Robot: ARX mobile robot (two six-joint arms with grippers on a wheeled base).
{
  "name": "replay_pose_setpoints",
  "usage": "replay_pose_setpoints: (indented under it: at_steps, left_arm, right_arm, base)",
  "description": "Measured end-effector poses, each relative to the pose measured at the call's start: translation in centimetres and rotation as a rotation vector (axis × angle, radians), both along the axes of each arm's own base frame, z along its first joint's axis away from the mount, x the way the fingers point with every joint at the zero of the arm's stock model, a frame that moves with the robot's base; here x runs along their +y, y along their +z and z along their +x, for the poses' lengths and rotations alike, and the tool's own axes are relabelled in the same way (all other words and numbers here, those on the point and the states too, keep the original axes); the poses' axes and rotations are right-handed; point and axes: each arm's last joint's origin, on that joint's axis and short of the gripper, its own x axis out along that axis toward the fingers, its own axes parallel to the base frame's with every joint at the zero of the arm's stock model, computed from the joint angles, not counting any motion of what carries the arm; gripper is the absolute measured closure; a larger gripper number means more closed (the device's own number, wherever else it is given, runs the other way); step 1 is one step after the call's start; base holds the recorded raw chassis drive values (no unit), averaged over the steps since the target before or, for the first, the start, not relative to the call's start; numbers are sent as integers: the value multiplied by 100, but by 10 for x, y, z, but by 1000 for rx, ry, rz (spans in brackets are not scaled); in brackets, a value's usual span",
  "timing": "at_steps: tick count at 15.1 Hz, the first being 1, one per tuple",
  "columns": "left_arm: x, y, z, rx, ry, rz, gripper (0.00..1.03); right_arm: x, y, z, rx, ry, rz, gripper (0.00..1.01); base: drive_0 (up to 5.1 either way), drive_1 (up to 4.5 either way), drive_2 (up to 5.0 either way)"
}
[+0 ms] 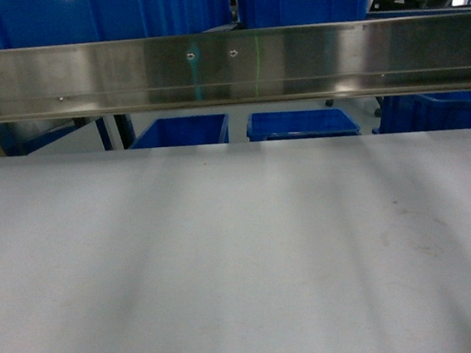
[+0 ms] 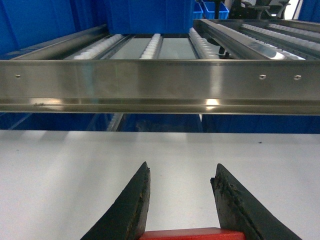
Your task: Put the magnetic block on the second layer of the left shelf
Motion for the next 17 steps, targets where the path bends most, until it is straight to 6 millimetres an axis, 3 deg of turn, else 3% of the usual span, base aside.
replay_pose_setpoints:
  at_steps: [17]
  left_arm:
    - [0,0,0,2,0,0,5]
  right_arm:
    - [0,0,0,-3,0,0,68]
  base:
    - [-504,241,241]
